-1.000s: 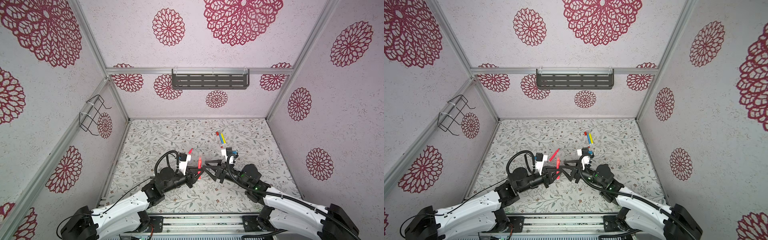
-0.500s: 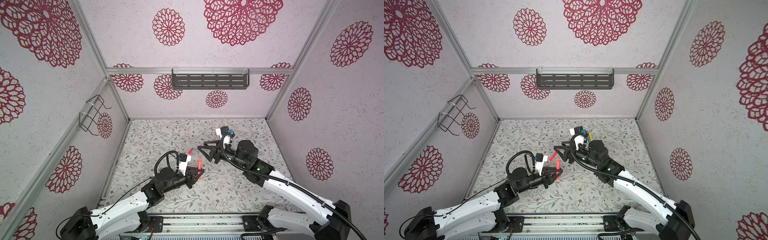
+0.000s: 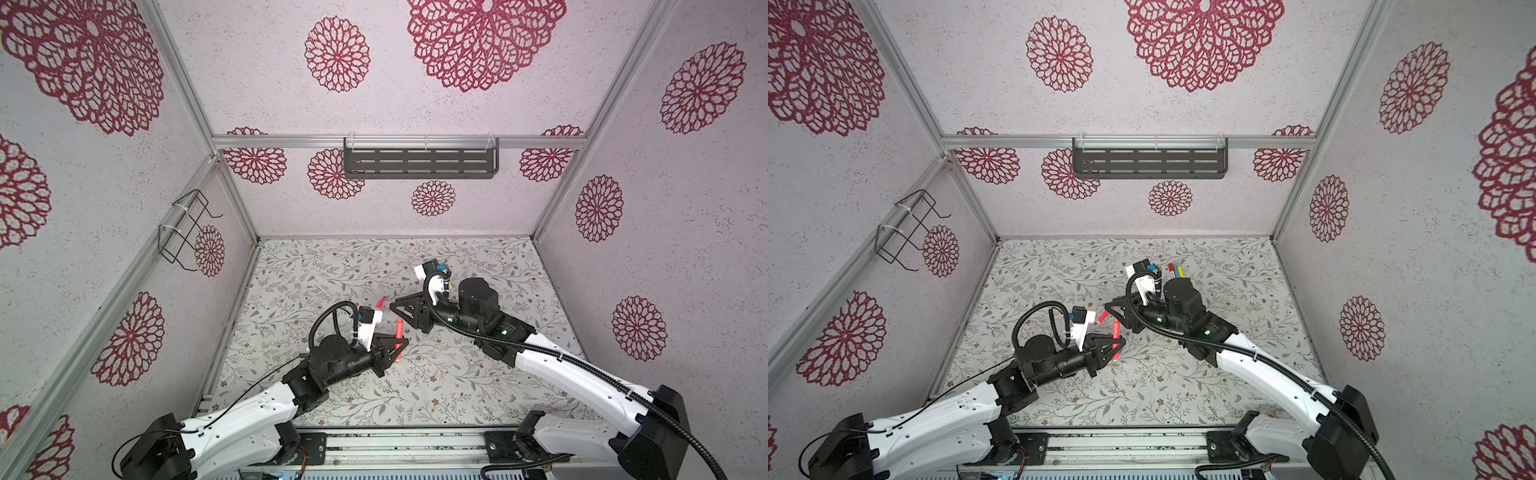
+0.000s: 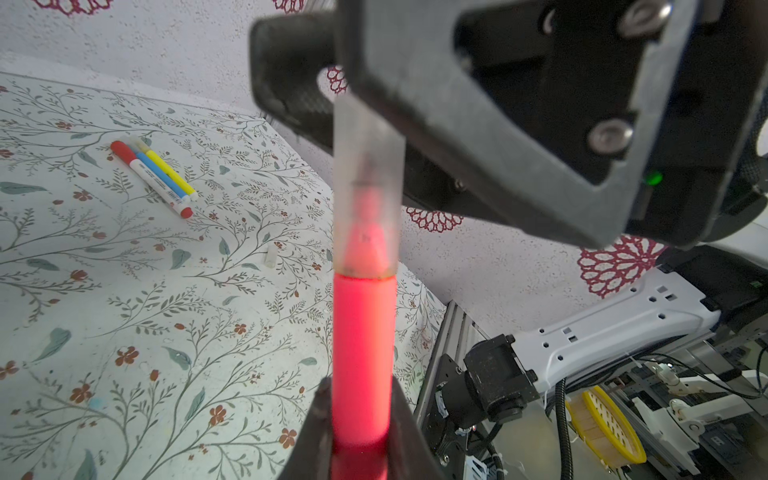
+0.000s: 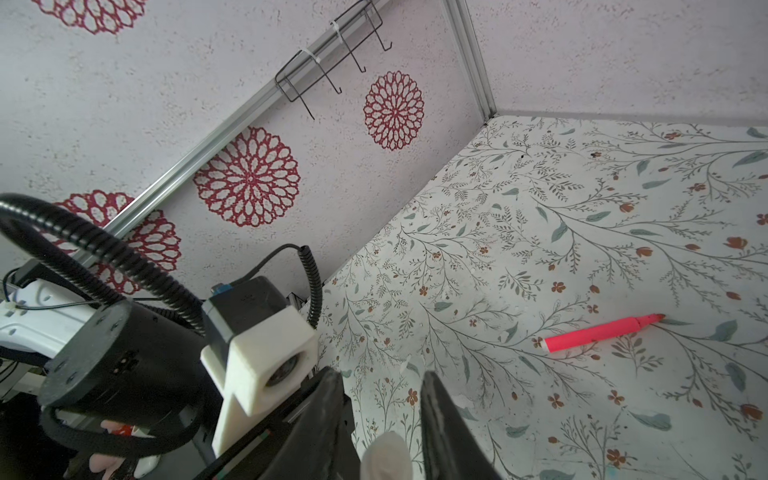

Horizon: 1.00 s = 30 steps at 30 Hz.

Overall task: Insert the pens into the pen caps
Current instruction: 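Push the clear cap down onto the pink marker tip with right gripper, then open right gripper and draw it back from the capped pink marker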

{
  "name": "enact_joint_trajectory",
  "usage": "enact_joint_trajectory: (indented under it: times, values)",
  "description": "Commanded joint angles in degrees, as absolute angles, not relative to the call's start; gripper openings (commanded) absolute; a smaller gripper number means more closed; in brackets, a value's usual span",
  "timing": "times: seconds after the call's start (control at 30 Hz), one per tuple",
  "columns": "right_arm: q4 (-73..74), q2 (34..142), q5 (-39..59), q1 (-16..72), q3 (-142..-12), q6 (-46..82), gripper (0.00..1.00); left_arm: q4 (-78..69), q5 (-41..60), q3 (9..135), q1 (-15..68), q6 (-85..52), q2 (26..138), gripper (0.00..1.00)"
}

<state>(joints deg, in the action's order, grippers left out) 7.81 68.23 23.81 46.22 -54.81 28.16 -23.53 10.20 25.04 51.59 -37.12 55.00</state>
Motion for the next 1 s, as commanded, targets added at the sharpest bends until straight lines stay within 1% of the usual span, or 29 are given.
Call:
enact_joint_trajectory:
  times: [0.0,0.07,0.13,0.17,0.3,0.43,0.5,0.57,0.63,0.73,0.97]
  values:
    - [8.0,66.82,24.15,47.0,-53.55,28.11,0.24,-22.32,9.92,28.22,51.68,-35.55,55.18,0.0]
    - [7.69,66.68,23.68,47.59,-52.36,28.49,0.15,-22.41,10.1,28.82,51.61,-35.33,55.37,0.0]
    - [8.04,66.34,22.86,48.34,-50.43,29.45,0.02,-22.52,9.72,29.2,51.53,-35.08,55.13,0.0]
    - [8.37,66.2,22.01,48.78,-49.24,29.83,0.0,-22.71,9.42,29.21,51.37,-35.07,54.95,0.0]
    - [11.75,66.05,15.88,52.55,-42.74,33.2,0.0,-25.35,9.1,28.74,49.97,-36.03,54.14,0.0]
    - [10.26,67.54,7.3,58.89,-39.46,34.91,0.0,-27.42,11.7,29.11,47.33,-37.39,54.32,0.0]
    - [10.28,68.58,5.71,61.59,-38.29,35.47,0.0,-27.8,12.99,29.35,46.31,-37.6,53.91,0.0]
    - [11.25,69.63,5.85,63.66,-37.03,35.64,0.0,-28.41,14.39,29.44,45.03,-37.95,53.33,0.0]
    - [13.83,70.63,8.53,65.21,-35.33,35.54,0.0,-29.62,16.31,29.19,43.46,-38.78,52.92,0.0]
    - [12.69,71.88,11.39,67.01,-35.41,33.69,0.0,-30.79,18.15,28.93,41.74,-39.42,53.32,0.0]
    - [13.38,67.83,9.05,67.84,-33.66,33.77,0.0,-31.81,19.11,28.3,39.52,-40.27,54.1,0.0]
